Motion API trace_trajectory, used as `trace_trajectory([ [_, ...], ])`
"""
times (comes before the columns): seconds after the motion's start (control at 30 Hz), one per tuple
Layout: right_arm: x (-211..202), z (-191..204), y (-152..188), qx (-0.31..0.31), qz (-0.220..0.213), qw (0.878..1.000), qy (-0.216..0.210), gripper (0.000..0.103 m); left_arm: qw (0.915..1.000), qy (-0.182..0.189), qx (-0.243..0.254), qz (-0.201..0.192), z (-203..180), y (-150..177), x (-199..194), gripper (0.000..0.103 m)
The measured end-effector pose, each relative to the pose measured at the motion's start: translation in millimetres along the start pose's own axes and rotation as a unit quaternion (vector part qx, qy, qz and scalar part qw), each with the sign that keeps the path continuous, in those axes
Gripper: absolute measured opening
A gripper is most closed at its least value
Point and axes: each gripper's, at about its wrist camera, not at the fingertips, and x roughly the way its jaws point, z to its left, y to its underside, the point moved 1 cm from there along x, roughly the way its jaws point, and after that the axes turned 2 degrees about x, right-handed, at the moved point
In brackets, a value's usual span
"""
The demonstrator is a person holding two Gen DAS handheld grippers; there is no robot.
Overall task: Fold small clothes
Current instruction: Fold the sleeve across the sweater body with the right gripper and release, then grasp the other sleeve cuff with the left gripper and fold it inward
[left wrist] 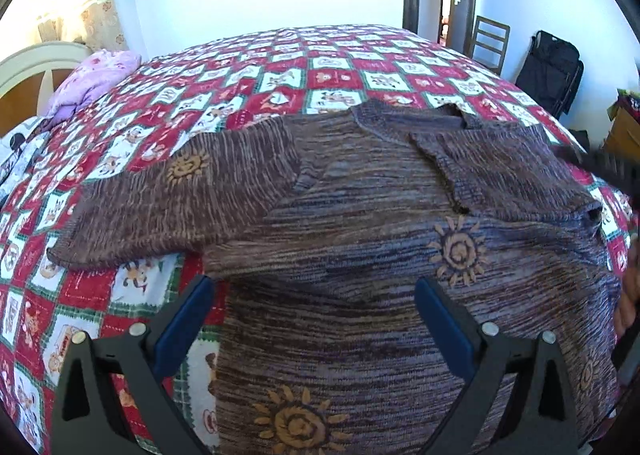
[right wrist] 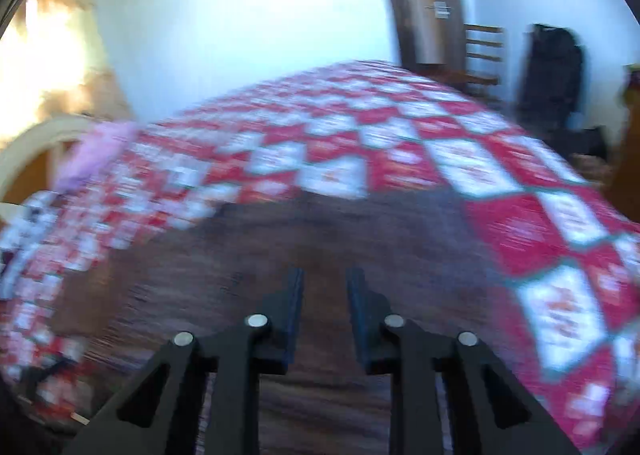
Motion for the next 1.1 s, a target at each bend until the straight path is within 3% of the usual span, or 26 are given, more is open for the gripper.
trace_trajectory([
  [0.13, 12.1, -40.2, 29.2, 0.041, 0.052, 0.997, 0.032, 0.024, 0.9999, 0.003, -0.010, 0.008, -0.3, 3.6, -0.7, 0.102],
  [0.2, 7.3, -41.5, 36.1, 0.034, 0.028, 0.999, 0.024, 0.024, 0.9998, -0.002, -0.016, 0.008, 1.7, 5.5, -3.6, 0.102],
  [0.37, 0.5, -29.8, 35.6, 0.017, 0.030, 0.998, 0.056, 0.024, 0.9993, -0.006, -0.038, 0.003, 27.4, 8.0, -11.3, 0.102],
  [0.5, -28.2, -4.4, 38.4, 0.030, -0.010, 0.999, -0.006, 0.024, 0.9951, -0.051, -0.085, -0.005, 79.5, 9.1, -12.9, 0.102],
  [0.53, -32.3, 3.2, 39.0, 0.028, -0.016, 0.999, -0.016, 0.025, 0.9925, -0.067, -0.103, -0.008, 95.4, 9.2, -13.7, 0.102],
  [0.6, -46.7, 22.5, 46.3, 0.026, -0.030, 0.998, -0.055, 0.039, 0.9832, -0.095, -0.155, -0.016, 135.9, 8.8, -15.1, 0.102],
  [0.63, -50.2, 29.2, 48.5, 0.026, -0.033, 0.997, -0.068, 0.055, 0.9787, -0.096, -0.181, -0.018, 152.8, 9.1, -15.4, 0.102],
  [0.67, -55.3, 39.1, 52.3, 0.026, -0.039, 0.995, -0.087, 0.062, 0.9712, -0.096, -0.217, -0.021, 176.6, 10.0, -15.6, 0.102],
  [0.73, -59.7, 57.1, 58.5, 0.016, -0.034, 0.993, -0.109, 0.062, 0.9582, -0.106, -0.264, -0.029, 207.0, 12.6, -15.7, 0.102],
  [0.83, -60.2, 81.3, 66.4, 0.000, -0.010, 0.991, -0.135, 0.062, 0.9500, -0.104, -0.292, -0.041, 235.5, 11.6, -10.6, 0.096],
  [1.0, -68.8, 108.0, 75.6, -0.030, -0.001, 0.987, -0.157, 0.062, 0.9421, -0.062, -0.327, -0.039, 258.5, 12.9, 11.3, 0.068],
  [1.1, -73.0, 117.2, 76.2, -0.045, -0.003, 0.986, -0.162, 0.062, 0.9295, -0.028, -0.367, -0.027, 264.5, 21.6, 25.8, 0.063],
])
